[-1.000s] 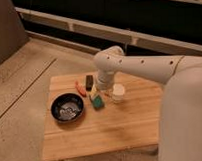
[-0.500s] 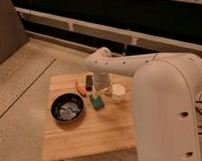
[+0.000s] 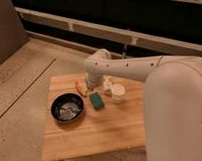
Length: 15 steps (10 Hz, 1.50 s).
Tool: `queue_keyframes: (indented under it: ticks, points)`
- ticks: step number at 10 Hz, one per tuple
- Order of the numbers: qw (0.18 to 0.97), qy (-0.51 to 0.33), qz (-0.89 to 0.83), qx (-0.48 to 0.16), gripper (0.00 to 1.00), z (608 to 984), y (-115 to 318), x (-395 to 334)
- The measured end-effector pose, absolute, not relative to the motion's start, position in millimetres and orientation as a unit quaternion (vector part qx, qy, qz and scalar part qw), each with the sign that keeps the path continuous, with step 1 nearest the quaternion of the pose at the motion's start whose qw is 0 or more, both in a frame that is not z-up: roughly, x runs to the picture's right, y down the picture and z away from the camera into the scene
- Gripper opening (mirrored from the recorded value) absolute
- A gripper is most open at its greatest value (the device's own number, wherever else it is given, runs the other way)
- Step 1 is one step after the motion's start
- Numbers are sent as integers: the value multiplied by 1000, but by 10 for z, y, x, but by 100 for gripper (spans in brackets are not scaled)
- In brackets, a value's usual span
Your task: Wipe the white sponge on the table
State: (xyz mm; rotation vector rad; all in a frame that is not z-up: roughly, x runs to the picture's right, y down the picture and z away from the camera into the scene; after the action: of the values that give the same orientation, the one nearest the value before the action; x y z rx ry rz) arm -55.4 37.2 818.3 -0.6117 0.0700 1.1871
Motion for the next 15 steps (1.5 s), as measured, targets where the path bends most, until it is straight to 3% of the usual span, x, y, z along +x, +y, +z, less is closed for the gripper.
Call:
queue_keyframes:
  ticks: [4,15]
  points:
    - [786,33,548,-284,65,8172,388,-576]
    - [739,152,591,-286,65,8791,689,50]
